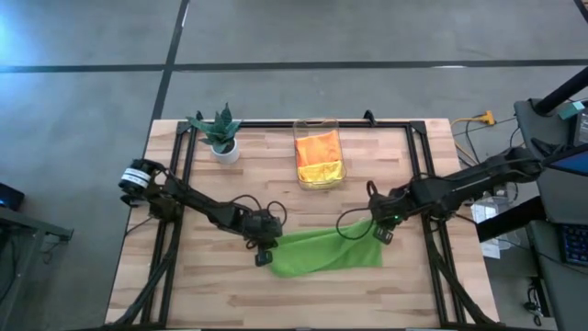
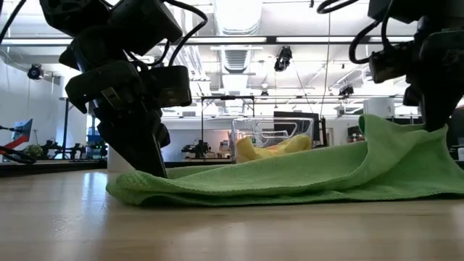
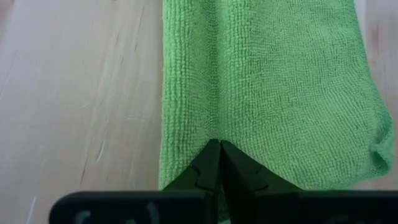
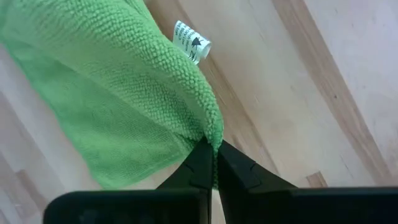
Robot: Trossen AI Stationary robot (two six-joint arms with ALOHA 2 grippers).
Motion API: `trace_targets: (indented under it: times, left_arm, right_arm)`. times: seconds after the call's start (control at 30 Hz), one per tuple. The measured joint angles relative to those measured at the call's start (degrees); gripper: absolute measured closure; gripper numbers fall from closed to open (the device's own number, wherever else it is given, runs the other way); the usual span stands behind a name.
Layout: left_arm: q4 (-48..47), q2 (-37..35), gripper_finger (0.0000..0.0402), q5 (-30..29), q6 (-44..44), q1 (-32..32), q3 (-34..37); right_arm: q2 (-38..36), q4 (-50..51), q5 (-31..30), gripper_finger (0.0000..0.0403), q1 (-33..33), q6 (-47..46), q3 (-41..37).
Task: Fold microfiber towels
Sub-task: Fold the green towel
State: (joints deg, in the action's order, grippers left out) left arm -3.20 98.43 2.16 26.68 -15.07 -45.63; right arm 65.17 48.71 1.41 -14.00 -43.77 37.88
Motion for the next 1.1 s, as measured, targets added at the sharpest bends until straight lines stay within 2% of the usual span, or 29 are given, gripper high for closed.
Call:
trace_targets:
  times: [0.23, 0.47, 0.63, 0.7, 0.87, 1.1]
  left_arm:
    - [0.0, 0.0, 0.0401, 0.3, 0.1, 0.0, 0.0]
    - [0.0, 0.0, 0.0401, 0.5, 0.2, 0.0, 0.0]
    - [-0.2, 0.0, 0.0401, 0.5, 0.4, 0.0, -0.1]
    - [-0.2, 0.0, 0.0401, 0.5, 0.5, 0.0, -0.2]
    - [-0.2, 0.0, 0.0401, 0.6, 1.5, 0.0, -0.2]
    - [-0.2, 0.0, 0.0401, 0.6, 1.6, 0.0, -0.2]
  right_arm:
    - [-2.4, 0.7, 0.0, 0.0379, 0.0, -0.2, -0.4]
    - [-5.0, 0.1, 0.1, 0.0283, 0.0, -0.8, 0.5]
    - [-6.0, -11.2, 0.4, 0.0226, -0.4, 12.8, 1.3]
    - [-5.2, -14.1, 0.3, 0.0218, -0.5, 18.2, 1.3]
    - [0.2, -14.5, 0.5, 0.022, 1.6, 24.4, 1.3]
    - [11.8, -20.7, 3.0, 0.0232, 1.7, 38.0, 1.3]
